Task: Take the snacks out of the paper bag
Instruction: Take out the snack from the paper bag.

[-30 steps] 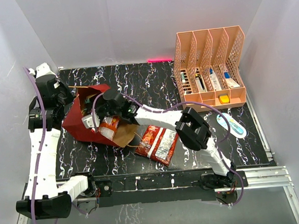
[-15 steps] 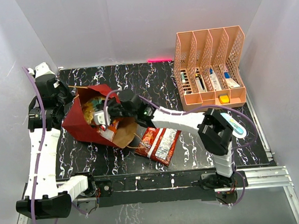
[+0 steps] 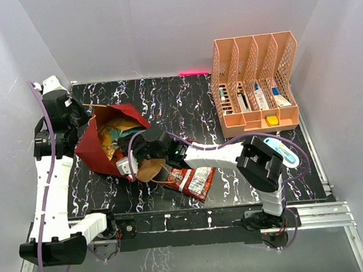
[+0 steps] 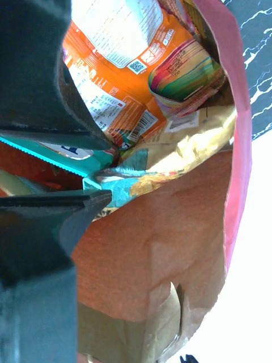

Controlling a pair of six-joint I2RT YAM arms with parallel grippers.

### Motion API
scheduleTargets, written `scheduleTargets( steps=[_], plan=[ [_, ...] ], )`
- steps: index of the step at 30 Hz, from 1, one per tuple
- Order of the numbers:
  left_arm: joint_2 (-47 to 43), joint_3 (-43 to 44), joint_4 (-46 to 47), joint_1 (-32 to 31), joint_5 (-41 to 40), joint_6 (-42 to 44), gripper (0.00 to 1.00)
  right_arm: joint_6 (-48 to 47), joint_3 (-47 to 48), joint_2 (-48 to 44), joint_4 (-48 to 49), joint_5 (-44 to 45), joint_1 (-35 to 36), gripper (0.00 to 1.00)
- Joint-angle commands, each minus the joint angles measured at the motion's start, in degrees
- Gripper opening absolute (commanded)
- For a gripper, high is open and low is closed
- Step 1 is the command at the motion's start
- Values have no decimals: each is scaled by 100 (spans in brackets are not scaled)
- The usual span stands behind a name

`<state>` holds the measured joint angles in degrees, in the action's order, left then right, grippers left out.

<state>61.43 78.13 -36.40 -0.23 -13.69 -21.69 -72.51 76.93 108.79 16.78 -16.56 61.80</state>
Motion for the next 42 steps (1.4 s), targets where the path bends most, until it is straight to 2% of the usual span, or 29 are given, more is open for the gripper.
scheduleTargets(
  steps=[1, 11, 14, 25, 28, 32, 35, 39, 42],
  plan=[
    [-145, 170, 162, 30, -24, -77, 0, -701, 317, 128, 382, 77, 43, 42],
    [-221, 107, 155, 31, 218, -221, 0, -1373, 1284, 731, -305, 327, 124, 65],
    [-235, 89, 149, 32, 228, -237, 0, -1745, 1727, 1021, -910, 363, 169, 65],
    [-304, 134, 70, 32, 235, -213, 0, -2268, 2757, 1676, -1581, 406, 257, 66],
    [-297, 133, 63, 31, 248, -235, 0, -2338, 3251, 1966, -1926, 448, 252, 57],
    [-307, 167, 59, 32, 274, -243, 0, -2162, 3394, 2069, -1830, 514, 258, 32],
    [-331, 175, 35, 27, 106, -194, 0, -1769, 3401, 1886, -1628, 635, 240, 20],
    [-391, 107, 135, 27, -121, -160, 0, -1032, 3055, 1303, -942, 515, 137, 8],
    [-420, 63, 226, 28, -250, -181, 0, -440, 2789, 921, -461, 365, 89, 8]
  ],
)
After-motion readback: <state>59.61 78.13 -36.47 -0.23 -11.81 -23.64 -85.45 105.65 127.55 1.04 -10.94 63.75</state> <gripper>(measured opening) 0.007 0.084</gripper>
